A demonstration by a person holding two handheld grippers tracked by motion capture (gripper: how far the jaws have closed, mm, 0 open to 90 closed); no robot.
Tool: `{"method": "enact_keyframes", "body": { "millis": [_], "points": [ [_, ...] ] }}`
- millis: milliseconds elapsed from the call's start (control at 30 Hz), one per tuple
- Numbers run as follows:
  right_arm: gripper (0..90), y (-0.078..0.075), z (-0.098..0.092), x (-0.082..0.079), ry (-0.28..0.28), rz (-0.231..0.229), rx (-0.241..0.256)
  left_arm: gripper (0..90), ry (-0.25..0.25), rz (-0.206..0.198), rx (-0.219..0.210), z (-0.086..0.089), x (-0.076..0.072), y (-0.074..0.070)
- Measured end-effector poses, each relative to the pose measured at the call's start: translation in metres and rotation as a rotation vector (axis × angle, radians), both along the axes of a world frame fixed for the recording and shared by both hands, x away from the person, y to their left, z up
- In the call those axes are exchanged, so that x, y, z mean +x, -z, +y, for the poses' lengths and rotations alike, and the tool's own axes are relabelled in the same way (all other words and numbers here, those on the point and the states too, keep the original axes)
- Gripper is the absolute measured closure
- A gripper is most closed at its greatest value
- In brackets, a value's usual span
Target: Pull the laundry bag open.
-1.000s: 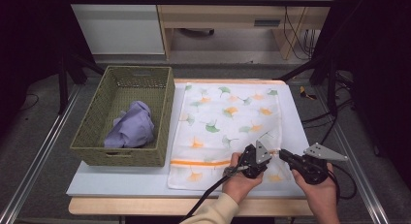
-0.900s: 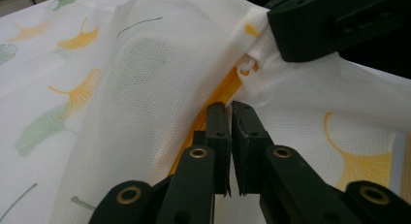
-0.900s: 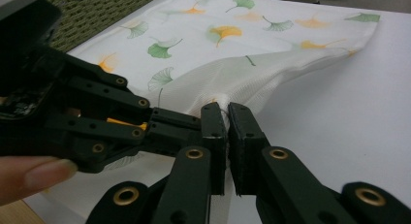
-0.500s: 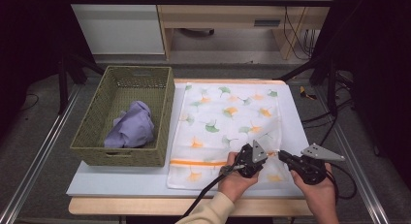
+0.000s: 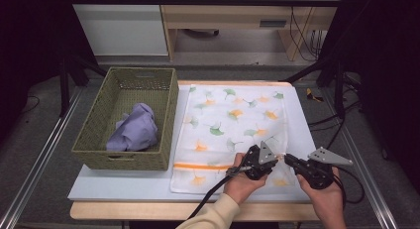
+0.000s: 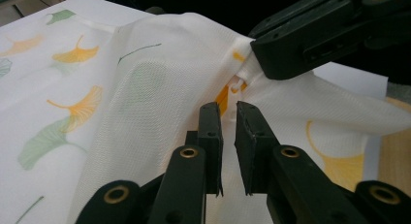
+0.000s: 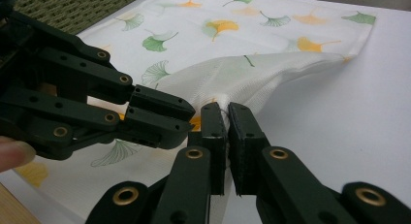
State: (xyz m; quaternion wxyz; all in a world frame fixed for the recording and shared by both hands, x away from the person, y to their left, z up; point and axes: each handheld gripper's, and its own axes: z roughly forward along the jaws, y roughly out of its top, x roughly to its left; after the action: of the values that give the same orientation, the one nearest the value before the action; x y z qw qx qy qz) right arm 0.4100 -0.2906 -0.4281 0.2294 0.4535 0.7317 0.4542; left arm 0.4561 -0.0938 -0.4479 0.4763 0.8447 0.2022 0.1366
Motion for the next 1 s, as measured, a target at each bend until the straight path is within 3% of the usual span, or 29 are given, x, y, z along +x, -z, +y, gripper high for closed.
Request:
{"method": "enact_keyframes", "body": {
  "millis": [100,167,200,367,733,1000],
  "points": [
    [85.8,-0.0005,0.0005,-0.0002,-0.002,0.002,0.005,82.2,0.001,0.001,0.006,-0.0007,0.0005,0.001],
    [85.9,-0.0007,0.0009,-0.0004,-0.005,0.001,0.007,81.9,0.012,0.014,-0.02,-0.0013,0.0003,0.001],
    [85.9,-0.0008,0.0015,-0.0007,-0.006,0.002,0.008,80.7,0.009,-0.003,-0.011,-0.0031,-0.0002,0.0009],
    [85.9,-0.0008,0.0027,-0.0012,-0.006,0.004,0.005,80.0,-0.006,-0.001,0.0,-0.0049,0.0025,0.0028],
    [85.8,0.0008,0.0047,0.0001,-0.009,0.013,-0.002,80.9,0.01,0.008,-0.022,-0.0057,0.0085,0.0087],
    [85.8,0.0016,0.0016,0.0004,-0.003,0.021,0.006,78.0,0.035,-0.004,-0.008,-0.0033,0.0072,0.008]
  ]
}}
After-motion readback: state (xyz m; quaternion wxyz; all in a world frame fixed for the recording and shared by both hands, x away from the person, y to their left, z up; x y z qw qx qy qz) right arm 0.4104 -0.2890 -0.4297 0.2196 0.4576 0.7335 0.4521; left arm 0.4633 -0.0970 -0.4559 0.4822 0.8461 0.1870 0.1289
